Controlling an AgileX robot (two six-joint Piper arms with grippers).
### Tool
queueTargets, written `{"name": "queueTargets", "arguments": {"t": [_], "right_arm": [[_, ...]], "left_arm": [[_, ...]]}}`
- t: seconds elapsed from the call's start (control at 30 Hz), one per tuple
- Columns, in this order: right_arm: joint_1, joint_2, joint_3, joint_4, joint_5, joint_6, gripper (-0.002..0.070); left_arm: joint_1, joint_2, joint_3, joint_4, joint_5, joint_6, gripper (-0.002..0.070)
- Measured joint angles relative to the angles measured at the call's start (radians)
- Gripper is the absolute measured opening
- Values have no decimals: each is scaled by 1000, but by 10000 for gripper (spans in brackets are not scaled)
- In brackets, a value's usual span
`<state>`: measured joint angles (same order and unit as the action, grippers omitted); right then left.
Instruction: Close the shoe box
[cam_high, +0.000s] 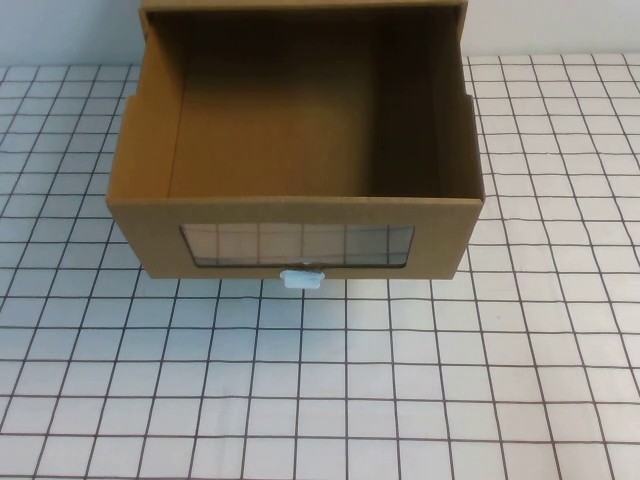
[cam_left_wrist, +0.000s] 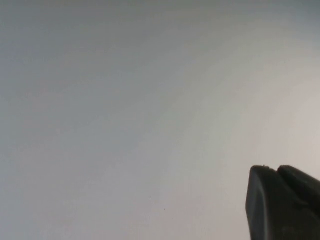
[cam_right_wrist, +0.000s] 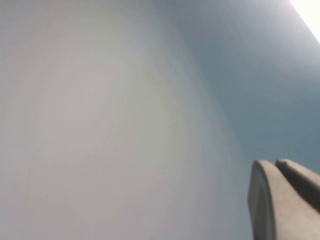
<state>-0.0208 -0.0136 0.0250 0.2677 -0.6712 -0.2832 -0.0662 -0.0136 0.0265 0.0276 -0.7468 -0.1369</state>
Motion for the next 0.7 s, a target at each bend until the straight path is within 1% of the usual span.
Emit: {"name": "queueTargets", "arguments": {"t": [0.13,0.3,0.43,0.53,0.7], "right_arm": [[0,0,0,2,-139,0,-14],[0,0,0,2,-165,0,-14],[0,0,0,0,-174,0,-13],[0,0,0,0,-218,3,-13],[0,0,0,-1,-359,46,-13]], "left_arm": [[0,0,0,0,-2,0,-6],[0,0,0,0,26,0,-6],[0,0,0,0,15,0,-6],[0,0,0,0,-31,0,-6],[0,0,0,0,-175,0,-6]]}}
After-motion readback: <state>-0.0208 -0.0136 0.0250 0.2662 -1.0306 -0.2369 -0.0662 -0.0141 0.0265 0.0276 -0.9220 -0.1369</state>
